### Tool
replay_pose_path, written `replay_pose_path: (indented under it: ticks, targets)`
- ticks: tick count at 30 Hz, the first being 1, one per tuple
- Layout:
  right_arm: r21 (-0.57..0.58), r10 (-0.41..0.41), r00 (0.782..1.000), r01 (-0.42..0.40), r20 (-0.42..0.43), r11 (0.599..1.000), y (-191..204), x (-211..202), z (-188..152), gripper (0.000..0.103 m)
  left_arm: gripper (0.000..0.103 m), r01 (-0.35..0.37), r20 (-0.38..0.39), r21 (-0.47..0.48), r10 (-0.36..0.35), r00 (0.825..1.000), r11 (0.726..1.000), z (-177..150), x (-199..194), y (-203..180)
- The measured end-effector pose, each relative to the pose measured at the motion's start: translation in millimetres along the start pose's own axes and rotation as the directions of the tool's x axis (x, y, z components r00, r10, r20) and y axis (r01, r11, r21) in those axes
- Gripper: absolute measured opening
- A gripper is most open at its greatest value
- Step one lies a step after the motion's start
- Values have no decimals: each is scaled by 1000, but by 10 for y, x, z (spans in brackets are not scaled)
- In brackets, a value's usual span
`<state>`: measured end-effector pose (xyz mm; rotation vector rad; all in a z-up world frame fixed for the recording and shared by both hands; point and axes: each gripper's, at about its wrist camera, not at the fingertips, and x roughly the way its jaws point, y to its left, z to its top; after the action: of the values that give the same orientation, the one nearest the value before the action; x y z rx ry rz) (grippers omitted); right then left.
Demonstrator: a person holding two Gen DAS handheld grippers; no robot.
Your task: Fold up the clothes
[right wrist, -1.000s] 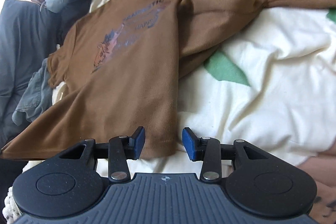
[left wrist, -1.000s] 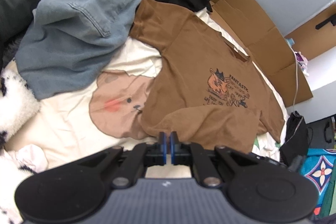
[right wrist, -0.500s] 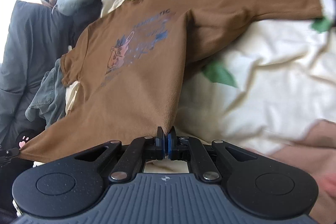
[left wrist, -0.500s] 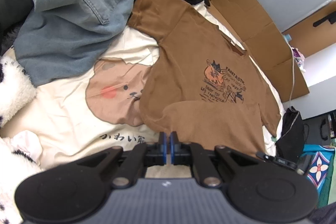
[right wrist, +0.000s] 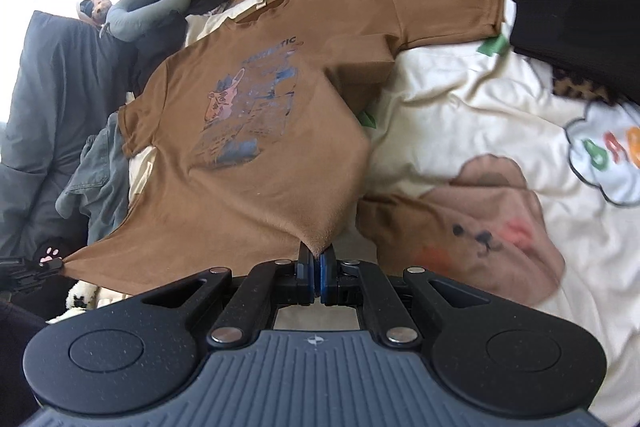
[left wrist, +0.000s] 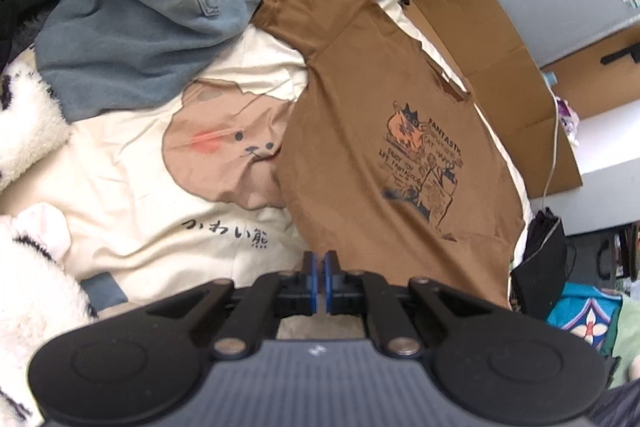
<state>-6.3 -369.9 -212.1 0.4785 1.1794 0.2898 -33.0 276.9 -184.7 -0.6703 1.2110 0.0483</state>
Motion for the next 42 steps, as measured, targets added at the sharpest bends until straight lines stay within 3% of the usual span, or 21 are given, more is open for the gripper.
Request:
replay_pose_path:
  ticks: [13,24,27,31,36,38,42]
  targets:
    - [13,-53,996,54,-73,998,65,103,-300,0,3,-47,1,28,47,999,999,-12,-76,65]
    - [-70,-9,996,2,-87,998,279,606,50,0,3,-85,37,12,85,996,996,246,51,225]
    - [-46,15,997,-18,-74,999,262,702,134,1,3,-100,37,22,99,994,995,342,151,256]
    - [-15,45,997,-46,-55,999,241,830,246,6,3,-114,36,26,113,993,993,448,310,290]
    - [23,82,996,-81,-30,996,214,989,386,27,3,-121,39,35,119,992,992,561,483,283]
    - [38,96,995,-95,-20,995,203,1053,442,41,3,-124,37,46,122,992,991,612,547,261]
    - [65,122,993,-122,-1,990,180,1167,542,41,3,-122,37,59,120,992,991,678,647,227]
